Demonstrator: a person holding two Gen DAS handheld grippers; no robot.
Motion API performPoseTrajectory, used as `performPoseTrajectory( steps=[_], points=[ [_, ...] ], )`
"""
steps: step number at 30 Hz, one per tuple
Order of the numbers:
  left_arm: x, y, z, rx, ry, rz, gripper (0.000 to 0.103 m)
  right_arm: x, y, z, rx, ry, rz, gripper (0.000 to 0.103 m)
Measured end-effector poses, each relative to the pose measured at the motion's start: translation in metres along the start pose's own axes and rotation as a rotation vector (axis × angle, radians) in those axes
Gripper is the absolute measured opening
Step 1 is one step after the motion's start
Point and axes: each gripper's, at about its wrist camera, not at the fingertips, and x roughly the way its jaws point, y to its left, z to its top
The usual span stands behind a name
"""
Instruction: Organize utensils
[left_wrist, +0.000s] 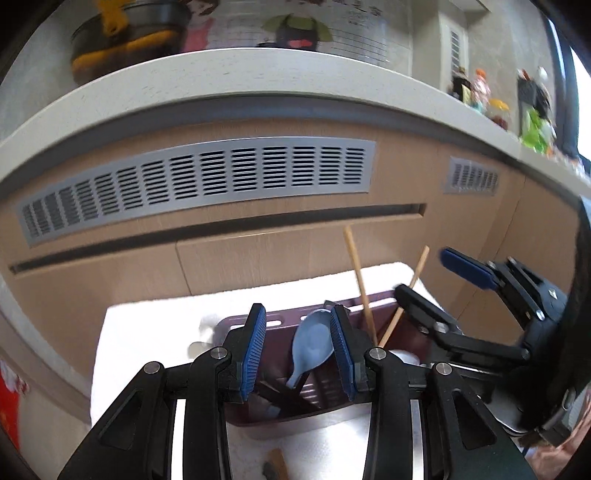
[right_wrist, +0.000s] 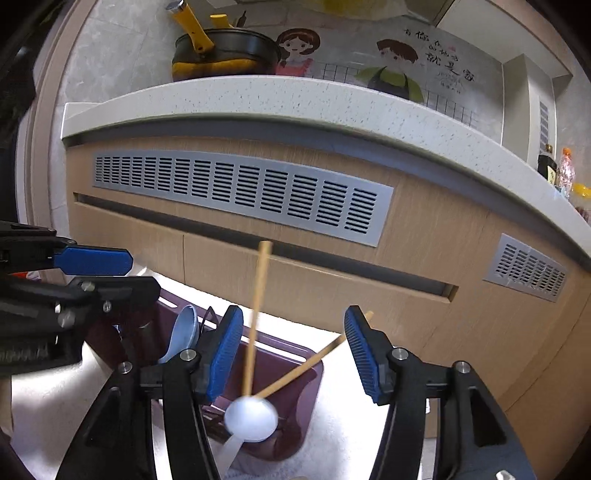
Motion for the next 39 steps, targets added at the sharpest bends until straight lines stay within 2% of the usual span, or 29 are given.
performPoseTrajectory(
  steps=[4, 7, 12, 15, 19, 22, 25, 28, 30, 31, 32, 33, 34, 35, 39],
  points=[
    [-0.018, 0.009, 0.001, -0.040, -0.025, 0.007, 0.039, -0.019, -0.009, 0.004, 0.007, -0.014, -0.009, 0.055],
    [-0.031, 0.011, -0.003, -0.048, -0.034, 0.013, 0.046, -0.034, -0.015, 0.009, 0.006, -0.025, -0.012, 0.056],
    [-0.046, 0.017, -0.016, -0.060, -0.036, 0.022, 0.047, -0.057, -0.026, 0.011, 0.015, -0.027, -0.017, 0.056],
    [-0.050, 0.024, -0.030, -0.066, -0.008, 0.027, 0.048, -0.072, -0.036, 0.009, 0.033, -0.027, -0.020, 0.063],
    [-0.053, 0.034, -0.051, -0.093, 0.031, 0.030, 0.049, -0.093, -0.052, 0.006, 0.044, -0.043, -0.069, 0.069],
    [-0.055, 0.041, -0.071, -0.114, 0.062, 0.025, 0.049, -0.101, -0.063, 0.001, 0.075, -0.012, -0.075, 0.072],
    [-0.059, 0.049, -0.094, -0.128, 0.103, 0.054, 0.057, -0.106, -0.058, -0.008, 0.105, 0.037, -0.050, 0.072],
    [-0.061, 0.059, -0.113, -0.156, 0.144, 0.091, 0.058, -0.101, -0.030, -0.021, 0.075, 0.108, 0.015, 0.072],
    [-0.068, 0.068, -0.129, -0.178, 0.166, 0.124, 0.058, -0.090, -0.003, -0.034, 0.067, 0.184, 0.098, 0.072],
    [-0.072, 0.071, -0.135, -0.187, 0.173, 0.139, 0.058, -0.081, 0.014, -0.042, 0.072, 0.240, 0.158, 0.069],
    [-0.076, 0.076, -0.143, -0.195, 0.180, 0.157, 0.059, -0.073, 0.029, -0.049, 0.083, 0.292, 0.215, 0.054],
    [-0.080, 0.079, -0.149, -0.203, 0.186, 0.166, 0.059, -0.065, 0.042, -0.055, 0.089, 0.335, 0.263, 0.043],
    [-0.083, 0.082, -0.157, -0.212, 0.194, 0.171, 0.061, -0.059, 0.055, -0.060, 0.087, 0.374, 0.301, 0.025],
    [-0.085, 0.085, -0.162, -0.221, 0.201, 0.174, 0.061, -0.049, 0.074, -0.066, 0.077, 0.429, 0.350, 0.020],
    [-0.094, 0.097, -0.179, -0.249, 0.224, 0.179, 0.062, -0.032, 0.111, -0.076, 0.064, 0.480, 0.396, 0.020]
  ],
)
